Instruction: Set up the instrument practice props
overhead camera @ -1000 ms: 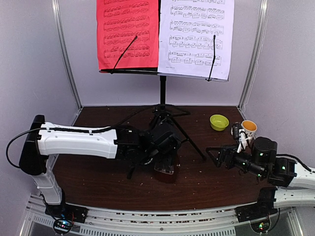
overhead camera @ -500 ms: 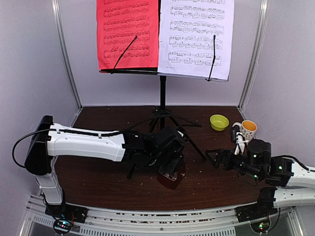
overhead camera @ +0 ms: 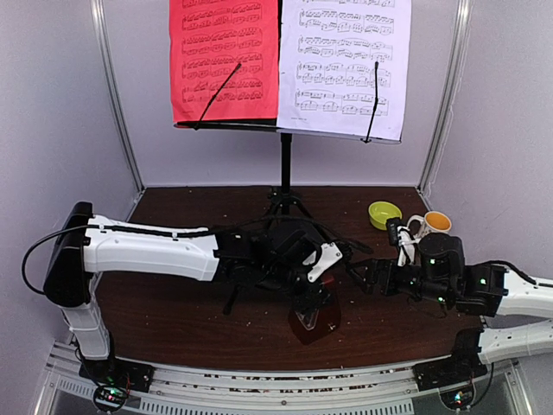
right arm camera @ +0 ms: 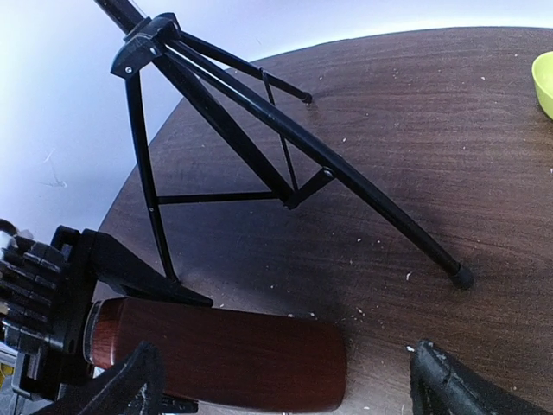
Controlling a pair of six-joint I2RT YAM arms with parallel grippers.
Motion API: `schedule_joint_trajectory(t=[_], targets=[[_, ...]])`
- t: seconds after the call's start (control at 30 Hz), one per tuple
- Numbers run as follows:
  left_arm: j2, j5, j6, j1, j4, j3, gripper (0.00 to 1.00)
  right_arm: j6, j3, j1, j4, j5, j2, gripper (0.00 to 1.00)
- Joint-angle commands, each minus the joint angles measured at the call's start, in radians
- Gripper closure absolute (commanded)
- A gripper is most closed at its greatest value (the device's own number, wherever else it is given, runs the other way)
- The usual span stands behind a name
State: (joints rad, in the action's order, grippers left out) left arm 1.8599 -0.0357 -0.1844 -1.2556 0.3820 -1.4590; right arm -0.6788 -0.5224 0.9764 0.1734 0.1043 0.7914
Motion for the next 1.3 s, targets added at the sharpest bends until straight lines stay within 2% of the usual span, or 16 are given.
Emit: schedule_joint_trajectory(t=[0.0,0.17,0.23,0.43,0.6,0.7,0.8,0.97,1.27], targets=[[-0.001,0.148,0.060,0.016,-0.026,0.030,0.91,0.001,-0.048,-0.003,-0.002,-0.025,0.003,0.00],[-0.036,0.153,0.066,0.021,-0.062,0.059,0.53,-0.016,-0.067,-0.003,-0.012,-0.065,0.021,0.00],[-0.069,0.155,0.064,0.021,-0.097,0.087,0.43,-0.018,-0.074,-0.003,-0.014,-0.079,0.027,0.00],[-0.202,0.176,0.035,0.021,-0.245,0.227,0.26,-0.018,-0.087,-0.004,-0.018,-0.132,0.045,0.00],[-0.284,0.155,-0.009,0.021,-0.352,0.348,0.16,-0.007,-0.102,-0.004,-0.044,-0.205,0.081,0.00],[-0.312,0.140,-0.022,0.021,-0.400,0.396,0.12,0.003,-0.120,-0.003,-0.050,-0.237,0.109,0.00],[-0.342,0.106,-0.022,0.021,-0.467,0.444,0.12,0.012,-0.138,-0.003,-0.043,-0.253,0.136,0.00],[-0.337,0.054,-0.013,0.021,-0.503,0.440,0.17,0.018,-0.155,-0.003,-0.045,-0.275,0.177,0.00],[-0.294,0.086,-0.006,0.021,-0.504,0.410,0.29,-0.010,-0.160,-0.005,-0.054,-0.335,0.249,0.00]])
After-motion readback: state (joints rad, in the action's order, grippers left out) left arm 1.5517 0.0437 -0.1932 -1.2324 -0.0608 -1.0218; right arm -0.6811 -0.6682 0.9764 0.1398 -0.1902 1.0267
